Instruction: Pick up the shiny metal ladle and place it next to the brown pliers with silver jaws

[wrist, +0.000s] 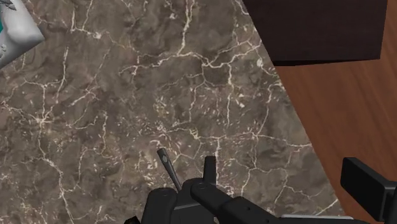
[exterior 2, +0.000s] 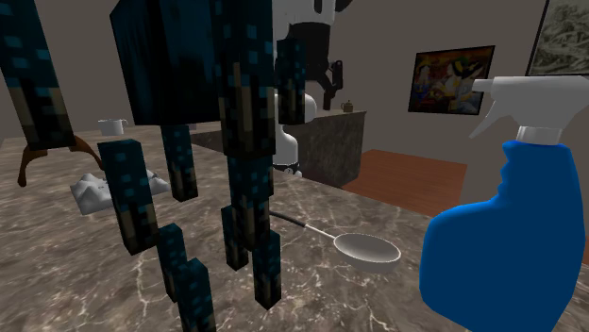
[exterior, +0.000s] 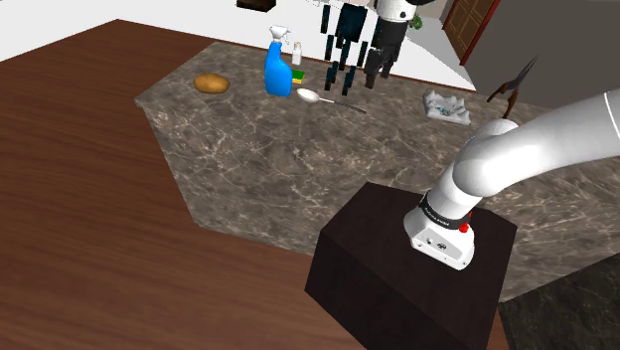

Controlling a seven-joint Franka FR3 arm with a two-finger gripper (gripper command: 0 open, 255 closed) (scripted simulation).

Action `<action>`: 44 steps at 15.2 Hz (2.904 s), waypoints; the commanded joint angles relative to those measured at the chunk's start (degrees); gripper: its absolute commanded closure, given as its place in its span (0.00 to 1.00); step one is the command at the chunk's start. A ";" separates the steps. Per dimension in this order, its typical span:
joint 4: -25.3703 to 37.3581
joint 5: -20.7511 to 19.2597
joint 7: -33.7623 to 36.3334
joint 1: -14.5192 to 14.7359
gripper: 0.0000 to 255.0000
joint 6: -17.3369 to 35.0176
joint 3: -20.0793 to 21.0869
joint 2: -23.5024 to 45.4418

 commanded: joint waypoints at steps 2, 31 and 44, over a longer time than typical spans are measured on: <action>-0.38 -1.76 -5.17 0.60 0.00 6.57 -2.00 4.91; 8.15 -0.57 -31.13 3.33 0.00 38.50 -8.76 39.17; 8.67 -0.82 -31.02 3.36 1.00 36.96 -8.74 38.13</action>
